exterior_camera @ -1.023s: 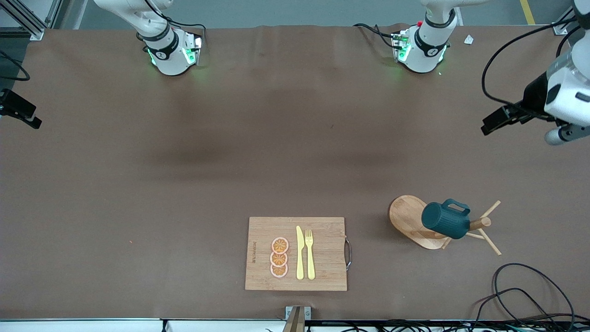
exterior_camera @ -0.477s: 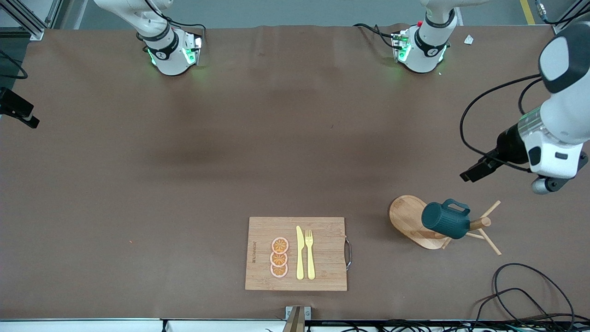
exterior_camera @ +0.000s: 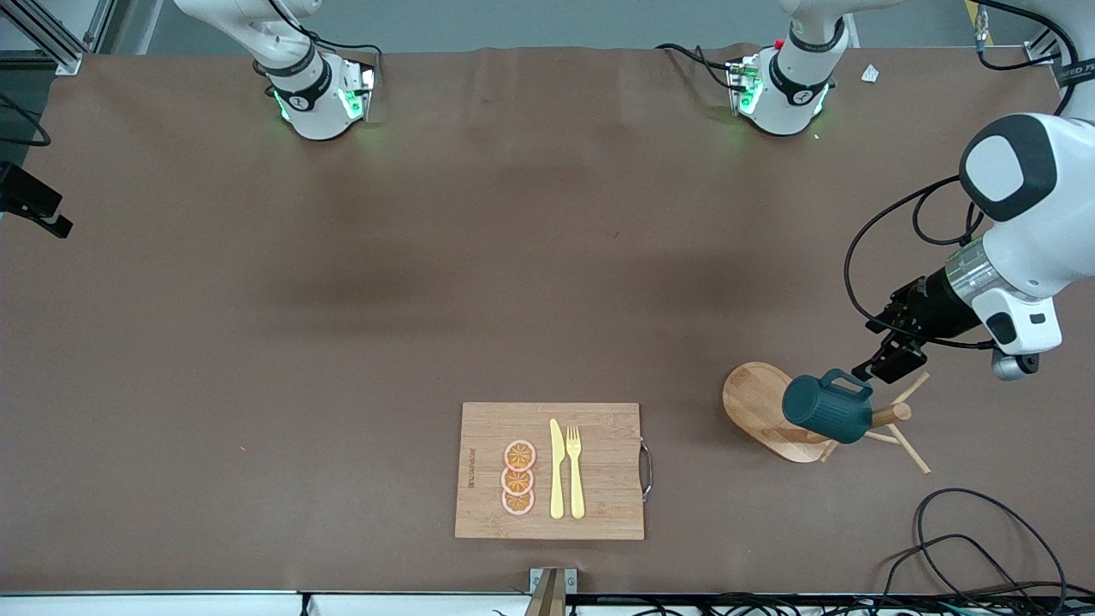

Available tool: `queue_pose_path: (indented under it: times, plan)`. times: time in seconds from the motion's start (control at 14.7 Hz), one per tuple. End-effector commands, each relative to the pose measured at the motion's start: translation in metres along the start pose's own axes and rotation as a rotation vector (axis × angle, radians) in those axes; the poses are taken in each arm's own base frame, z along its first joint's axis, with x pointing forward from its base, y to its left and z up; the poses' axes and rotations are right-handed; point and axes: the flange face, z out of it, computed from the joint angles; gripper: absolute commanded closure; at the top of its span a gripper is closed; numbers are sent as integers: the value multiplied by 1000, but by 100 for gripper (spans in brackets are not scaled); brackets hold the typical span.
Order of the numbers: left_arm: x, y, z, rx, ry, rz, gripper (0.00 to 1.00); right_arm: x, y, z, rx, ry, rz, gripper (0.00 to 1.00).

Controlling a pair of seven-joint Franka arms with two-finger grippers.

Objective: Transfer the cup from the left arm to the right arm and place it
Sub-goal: 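Reach the left gripper to the teal mug on the wooden stand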

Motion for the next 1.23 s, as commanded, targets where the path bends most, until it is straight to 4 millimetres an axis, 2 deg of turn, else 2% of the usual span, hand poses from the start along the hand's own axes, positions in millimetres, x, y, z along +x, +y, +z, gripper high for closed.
queue_pose_path:
  times: [0.0, 0.27, 0.75, 1.16]
  plan:
    - [-5, -12, 1, -69, 3, -83, 0, 2, 1, -3, 15, 6, -12, 0]
    - [2, -19, 22, -152, -13, -181, 0, 2, -1, -3, 15, 6, -13, 0]
    - [10, -13, 54, -218, -42, -272, 0, 2, -1, -3, 16, 1, -13, 0]
    - [13, -3, 64, -230, -51, -277, 0, 2, 0, -3, 15, 4, -13, 0]
